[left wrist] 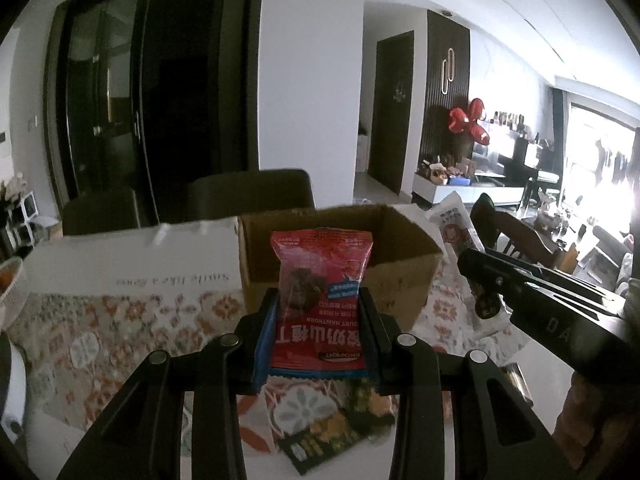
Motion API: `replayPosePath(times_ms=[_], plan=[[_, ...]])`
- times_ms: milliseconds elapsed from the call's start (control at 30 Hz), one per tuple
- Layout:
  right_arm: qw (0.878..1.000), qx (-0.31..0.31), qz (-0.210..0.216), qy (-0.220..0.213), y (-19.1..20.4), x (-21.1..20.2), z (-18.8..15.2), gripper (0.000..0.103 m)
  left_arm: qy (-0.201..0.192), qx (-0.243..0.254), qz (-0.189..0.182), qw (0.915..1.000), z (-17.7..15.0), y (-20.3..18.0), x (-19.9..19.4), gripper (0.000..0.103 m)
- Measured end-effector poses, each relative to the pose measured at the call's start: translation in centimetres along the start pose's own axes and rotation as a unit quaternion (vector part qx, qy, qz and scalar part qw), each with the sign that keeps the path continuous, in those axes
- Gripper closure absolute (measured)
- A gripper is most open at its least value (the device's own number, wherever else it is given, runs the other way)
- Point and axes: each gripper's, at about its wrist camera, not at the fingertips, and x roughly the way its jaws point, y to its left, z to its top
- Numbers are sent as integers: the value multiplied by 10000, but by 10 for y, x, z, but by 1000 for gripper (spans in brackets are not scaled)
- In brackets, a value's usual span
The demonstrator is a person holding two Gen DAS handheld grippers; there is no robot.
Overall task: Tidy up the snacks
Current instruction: 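Lift both held snacks and carry them over the cardboard box, then open both tools to drop the snacks into the box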
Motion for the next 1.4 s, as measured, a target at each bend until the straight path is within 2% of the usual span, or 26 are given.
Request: replayPosePath(times_ms=[333, 600, 800, 933, 1000, 1067, 1233, 1300, 1367, 1400], plan=[[9998, -165, 110, 23, 0, 25, 41, 84, -69, 199, 18, 9998, 39, 1, 27, 66], [9995, -203, 82, 236, -9, 63, 63, 84, 307, 166, -109, 9993, 64, 7, 76, 66], [9991, -311, -7, 288, -15, 87, 72, 84, 547, 92, -199, 9983, 71, 11, 108, 66], [9986, -327, -33, 409, -18, 109, 78, 84, 853, -66, -246, 9960, 74, 16, 136, 65], [9983, -266, -139, 494, -23, 116, 78, 84, 887, -36, -191, 9959, 73, 16, 141, 59], [9981, -243, -175, 541, -27, 119, 77, 84, 856, 40, -63, 9963, 72, 13, 141, 39], [9981, -241, -225, 517, -29, 114, 73, 83, 774, 18, -55, 9970, 69, 12, 129, 34], [9982, -224, -208, 515, -29, 110, 73, 79, 732, -35, -95, 9973, 68, 11, 119, 33], [9983, -220, -222, 486, -29, 104, 72, 57, 693, -83, -88, 9975, 68, 12, 111, 30], [9986, -212, -251, 425, -29, 99, 71, 55, 664, -99, -84, 9977, 66, 13, 106, 30]])
